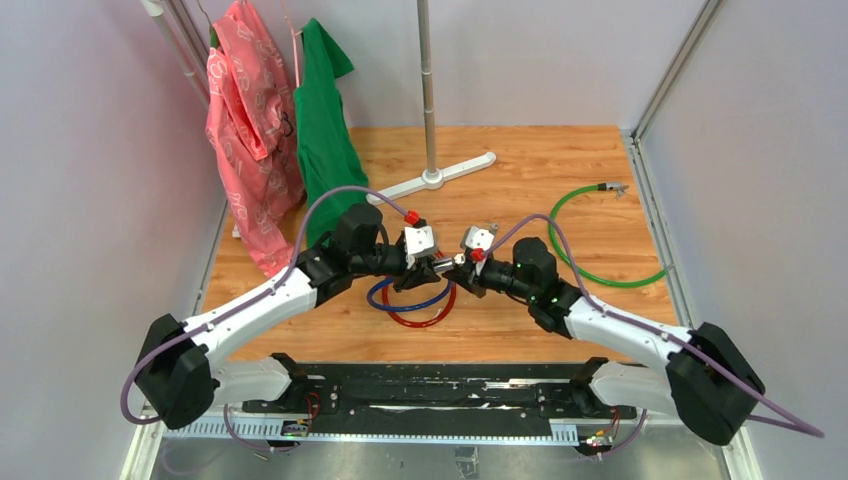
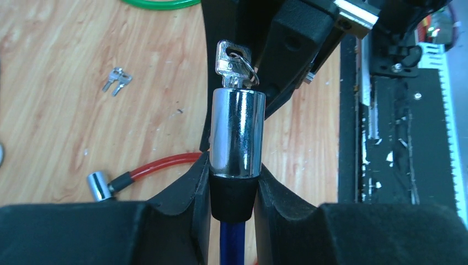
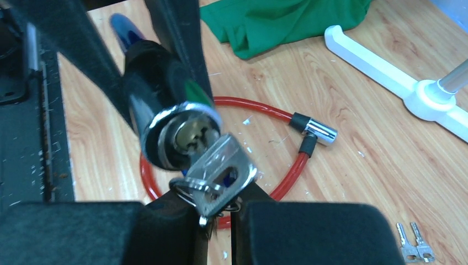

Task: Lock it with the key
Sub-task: Lock the lock.

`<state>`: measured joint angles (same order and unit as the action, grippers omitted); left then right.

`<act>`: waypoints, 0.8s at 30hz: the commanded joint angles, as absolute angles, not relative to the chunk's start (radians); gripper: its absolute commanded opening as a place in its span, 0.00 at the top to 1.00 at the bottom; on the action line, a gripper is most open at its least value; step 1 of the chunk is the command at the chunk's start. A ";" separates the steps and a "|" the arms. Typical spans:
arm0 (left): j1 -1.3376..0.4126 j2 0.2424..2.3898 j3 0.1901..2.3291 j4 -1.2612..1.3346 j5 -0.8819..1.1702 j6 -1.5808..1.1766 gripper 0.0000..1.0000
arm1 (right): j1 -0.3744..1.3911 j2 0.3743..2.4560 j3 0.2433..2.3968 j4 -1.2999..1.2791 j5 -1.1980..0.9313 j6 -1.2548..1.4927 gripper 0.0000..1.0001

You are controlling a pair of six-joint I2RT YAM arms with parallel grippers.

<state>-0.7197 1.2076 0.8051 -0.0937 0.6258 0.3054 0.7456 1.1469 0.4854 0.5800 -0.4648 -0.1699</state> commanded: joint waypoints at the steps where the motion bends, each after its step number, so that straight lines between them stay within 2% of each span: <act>1: -0.725 1.288 0.749 -0.267 0.596 0.260 1.00 | 0.787 0.993 0.601 0.803 -0.694 -0.178 1.00; 4: -0.724 1.290 0.780 -0.313 0.552 0.330 1.00 | 0.788 1.007 0.538 0.846 -0.626 -0.236 1.00; 8: -0.724 1.283 0.845 -0.374 0.477 0.419 1.00 | 0.795 1.119 0.522 1.043 -0.559 -0.280 1.00; 13: -0.724 1.285 0.973 -0.528 0.443 0.547 1.00 | 0.814 1.157 0.578 0.975 -0.598 -0.337 1.00; 17: -0.724 1.295 0.986 -0.519 0.424 0.511 1.00 | 0.820 1.140 0.535 0.926 -0.592 -0.349 1.00; 20: -0.724 1.293 0.981 -0.486 0.410 0.444 1.00 | 0.822 1.158 0.475 1.051 -0.579 -0.276 1.00; 24: -0.726 1.297 1.050 -0.562 0.402 0.502 1.00 | 0.843 1.168 0.543 0.992 -0.578 -0.332 1.00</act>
